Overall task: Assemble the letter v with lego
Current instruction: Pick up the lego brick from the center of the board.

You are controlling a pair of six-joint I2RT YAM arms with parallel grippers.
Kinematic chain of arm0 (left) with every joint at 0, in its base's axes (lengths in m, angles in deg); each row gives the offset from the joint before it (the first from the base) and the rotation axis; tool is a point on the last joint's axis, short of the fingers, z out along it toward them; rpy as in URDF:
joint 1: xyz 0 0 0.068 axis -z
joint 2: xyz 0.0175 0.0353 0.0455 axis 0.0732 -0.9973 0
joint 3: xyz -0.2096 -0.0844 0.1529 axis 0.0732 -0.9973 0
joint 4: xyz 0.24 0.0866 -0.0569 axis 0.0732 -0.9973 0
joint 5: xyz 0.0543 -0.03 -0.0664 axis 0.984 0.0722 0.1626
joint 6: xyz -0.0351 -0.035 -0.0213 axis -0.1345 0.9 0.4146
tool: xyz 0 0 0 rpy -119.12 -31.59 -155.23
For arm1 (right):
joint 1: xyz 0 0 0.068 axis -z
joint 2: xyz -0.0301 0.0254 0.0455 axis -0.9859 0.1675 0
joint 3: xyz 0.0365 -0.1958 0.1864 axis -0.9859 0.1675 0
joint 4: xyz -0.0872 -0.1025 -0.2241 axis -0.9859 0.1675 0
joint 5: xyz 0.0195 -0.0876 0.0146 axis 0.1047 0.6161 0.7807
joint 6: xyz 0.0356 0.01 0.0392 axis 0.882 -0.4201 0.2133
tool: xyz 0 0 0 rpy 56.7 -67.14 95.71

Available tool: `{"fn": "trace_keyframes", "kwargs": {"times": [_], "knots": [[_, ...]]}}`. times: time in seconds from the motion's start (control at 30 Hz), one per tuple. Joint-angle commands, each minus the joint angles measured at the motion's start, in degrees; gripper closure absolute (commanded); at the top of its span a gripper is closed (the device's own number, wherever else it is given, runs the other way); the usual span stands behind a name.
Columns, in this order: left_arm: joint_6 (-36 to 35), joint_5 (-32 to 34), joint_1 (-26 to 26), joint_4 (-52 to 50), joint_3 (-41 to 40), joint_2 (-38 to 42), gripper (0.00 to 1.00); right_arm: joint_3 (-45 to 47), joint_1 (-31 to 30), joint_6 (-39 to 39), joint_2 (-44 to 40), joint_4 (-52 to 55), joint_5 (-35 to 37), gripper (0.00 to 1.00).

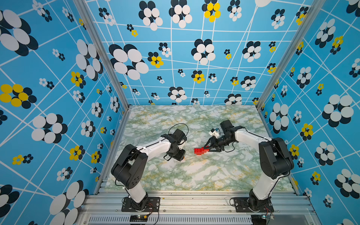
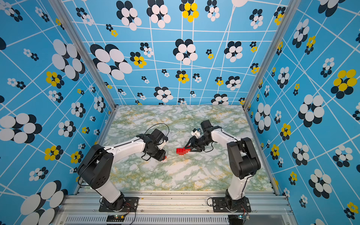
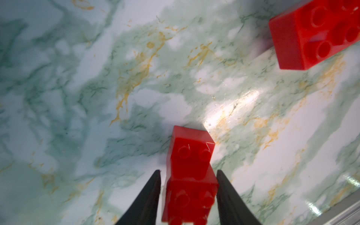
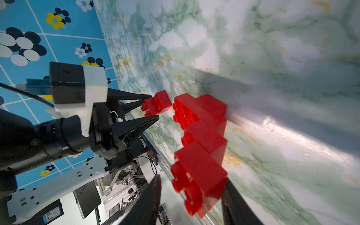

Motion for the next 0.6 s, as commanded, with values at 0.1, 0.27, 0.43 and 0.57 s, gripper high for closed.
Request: {"fn": "trace_keyframes", "kwargs": {"times": [0.1, 0.27, 0.43, 0.57], "knots": [[-1.0, 0.7, 0.8, -1.7, 1.7, -2.1, 0.52, -0.8, -0.4, -1.2, -0.2, 2.0, 0.2, 0.50], [-1.6, 0.8, 0.8, -2.4, 2.6, -3.2, 0.60, -0.7, -0.4, -1.3, -0.2, 2.2, 0.3, 0.50], [-2.4, 1.2, 1.0, -3.3, 3.8, -4.3, 0.64, -0.6, -0.4, -1.3, -0.1, 2.1, 0.3, 0.49], [-3.8, 1.8, 1.0, -4.2, 5.6, -4.1, 0.66, -0.6, -0.4, -1.3, -0.2, 2.2, 0.3, 0.49]]}}
